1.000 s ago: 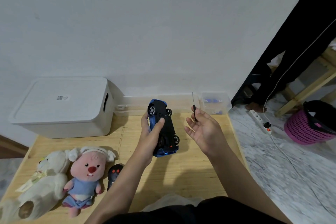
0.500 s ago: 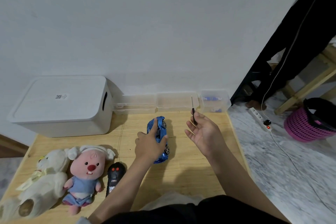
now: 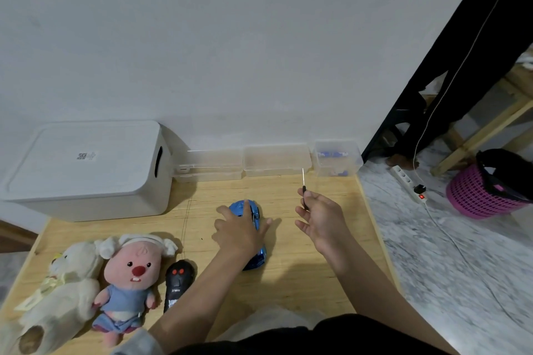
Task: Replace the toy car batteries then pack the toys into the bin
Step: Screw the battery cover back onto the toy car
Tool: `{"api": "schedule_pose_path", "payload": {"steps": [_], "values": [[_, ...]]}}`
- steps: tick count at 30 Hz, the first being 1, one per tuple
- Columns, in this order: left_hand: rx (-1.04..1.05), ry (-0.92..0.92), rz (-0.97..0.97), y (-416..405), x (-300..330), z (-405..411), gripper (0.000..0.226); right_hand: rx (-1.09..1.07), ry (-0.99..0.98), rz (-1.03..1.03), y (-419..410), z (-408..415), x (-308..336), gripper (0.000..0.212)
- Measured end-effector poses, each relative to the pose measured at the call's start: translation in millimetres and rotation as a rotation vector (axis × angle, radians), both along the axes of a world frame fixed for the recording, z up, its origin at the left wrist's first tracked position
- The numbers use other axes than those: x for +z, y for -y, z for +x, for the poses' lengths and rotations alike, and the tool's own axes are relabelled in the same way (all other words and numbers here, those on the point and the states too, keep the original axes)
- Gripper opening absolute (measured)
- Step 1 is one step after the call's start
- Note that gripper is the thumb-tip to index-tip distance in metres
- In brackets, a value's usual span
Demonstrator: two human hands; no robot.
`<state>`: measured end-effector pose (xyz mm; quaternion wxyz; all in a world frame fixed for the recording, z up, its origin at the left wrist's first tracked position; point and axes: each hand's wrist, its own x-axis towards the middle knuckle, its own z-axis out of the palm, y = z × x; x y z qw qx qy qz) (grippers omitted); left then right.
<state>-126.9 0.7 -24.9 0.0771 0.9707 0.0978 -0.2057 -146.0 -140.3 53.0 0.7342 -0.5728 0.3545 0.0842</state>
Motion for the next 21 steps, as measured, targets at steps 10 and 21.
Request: {"api": "schedule_pose_path", "payload": {"steps": [10, 21], "values": [[-0.040, 0.407, 0.022, -65, 9, 70, 0.071, 0.227, -0.029, 0.137, -51, 63, -10, 0.017], [-0.119, 0.427, 0.010, -98, -5, 115, 0.062, 0.209, -0.138, 0.190, -92, 137, -26, 0.027]]}}
